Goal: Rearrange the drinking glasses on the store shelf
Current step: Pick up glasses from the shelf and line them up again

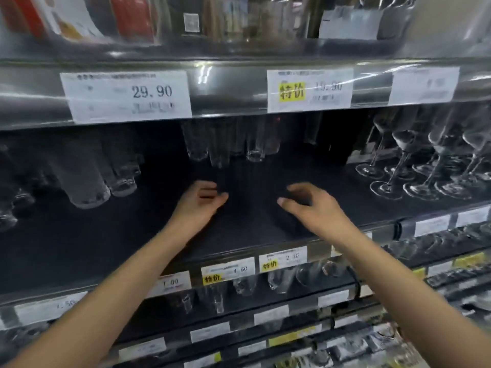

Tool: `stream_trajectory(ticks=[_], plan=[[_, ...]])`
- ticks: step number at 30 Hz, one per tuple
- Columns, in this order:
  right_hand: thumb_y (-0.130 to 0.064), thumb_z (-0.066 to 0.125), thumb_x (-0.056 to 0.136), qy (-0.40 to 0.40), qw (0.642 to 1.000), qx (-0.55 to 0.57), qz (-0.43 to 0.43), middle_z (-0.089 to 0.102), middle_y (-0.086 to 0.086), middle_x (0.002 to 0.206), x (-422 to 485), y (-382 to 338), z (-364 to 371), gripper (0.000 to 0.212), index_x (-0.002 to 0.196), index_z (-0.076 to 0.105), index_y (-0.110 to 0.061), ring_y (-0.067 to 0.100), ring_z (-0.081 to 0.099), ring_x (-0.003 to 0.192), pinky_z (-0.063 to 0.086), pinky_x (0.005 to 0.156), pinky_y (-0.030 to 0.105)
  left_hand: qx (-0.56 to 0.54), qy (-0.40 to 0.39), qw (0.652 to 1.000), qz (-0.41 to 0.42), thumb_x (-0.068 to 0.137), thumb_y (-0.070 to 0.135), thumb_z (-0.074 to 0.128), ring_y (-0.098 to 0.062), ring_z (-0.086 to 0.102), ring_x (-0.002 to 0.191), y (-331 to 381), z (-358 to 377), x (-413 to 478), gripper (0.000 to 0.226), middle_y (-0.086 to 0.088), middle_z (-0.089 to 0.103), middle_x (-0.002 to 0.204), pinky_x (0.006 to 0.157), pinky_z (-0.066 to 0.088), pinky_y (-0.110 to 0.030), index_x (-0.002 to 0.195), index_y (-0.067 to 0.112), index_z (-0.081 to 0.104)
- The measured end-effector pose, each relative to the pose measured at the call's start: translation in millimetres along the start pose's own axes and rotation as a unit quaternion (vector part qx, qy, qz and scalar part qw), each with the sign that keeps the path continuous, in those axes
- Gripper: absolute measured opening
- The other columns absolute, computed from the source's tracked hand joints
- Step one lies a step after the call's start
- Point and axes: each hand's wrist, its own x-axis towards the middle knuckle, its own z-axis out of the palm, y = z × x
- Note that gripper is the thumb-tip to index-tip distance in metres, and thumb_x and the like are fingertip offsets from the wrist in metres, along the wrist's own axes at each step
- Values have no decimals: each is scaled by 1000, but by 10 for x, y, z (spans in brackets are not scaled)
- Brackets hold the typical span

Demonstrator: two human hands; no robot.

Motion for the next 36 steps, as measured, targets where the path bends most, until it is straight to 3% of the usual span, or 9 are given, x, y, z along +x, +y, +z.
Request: stream_trajectory(ticks=[5,8,12,16,19,23,26,29,36], plan=[[-45,74,84,-28,996,71,54,64,-3,118,823,75,135,46,122,60,-23,13,60,106,44,87,24,104,30,994,24,91,33,70,-14,57,107,-122,151,634,54,0,55,122,91,47,-27,135,11,48],[-46,71,87,-17,994,83,62,61,-3,125,1171,147,250,54,131,56,-20,14,57,110,43,88,23,100,74,989,76,92,29,70,-13,56,112,-163,226,888,42,3,58,122,93,44,-23,127,13,54],[-41,68,90,26,998,47,14,61,0,125,1493,201,461,54,134,50,-15,13,57,108,46,90,24,64,138,983,105,90,20,72,-8,56,102,-221,298,1196,34,10,58,105,79,39,1,118,9,59],[-39,69,89,81,996,36,-22,67,4,114,1741,155,638,51,127,51,-11,23,63,106,53,91,37,64,194,973,104,83,29,78,-18,59,110,-287,355,1517,48,-7,58,123,94,49,-23,121,8,56],[-44,73,84,113,992,40,-26,66,6,116,1911,111,735,57,124,49,-10,26,62,108,52,94,40,37,208,973,91,78,40,79,-16,61,111,-293,377,1667,63,-7,59,126,99,52,-32,127,10,52],[-58,70,81,133,991,23,-5,63,6,122,2091,64,824,69,127,47,-12,26,59,112,45,99,35,30,209,974,79,74,50,78,-13,63,112,-287,428,1797,75,-1,64,127,94,50,-21,134,15,50],[-67,67,77,142,989,31,4,63,5,125,2216,43,887,76,128,46,-14,26,60,114,44,104,43,15,216,973,75,71,55,78,-15,62,114,-258,486,1845,82,-3,61,130,97,52,-27,135,15,46],[-66,69,76,144,987,62,12,64,6,123,2283,33,915,74,125,49,-14,26,62,111,48,100,42,4,227,971,79,68,56,78,-17,61,117,-246,522,1893,88,-6,60,132,99,52,-31,137,14,44],[-65,75,71,145,987,73,-4,62,8,125,2292,26,913,80,127,53,-12,26,62,110,54,93,40,-1,230,971,70,76,43,82,-16,57,122,-243,554,1908,86,-4,57,138,94,42,-15,143,12,38]])
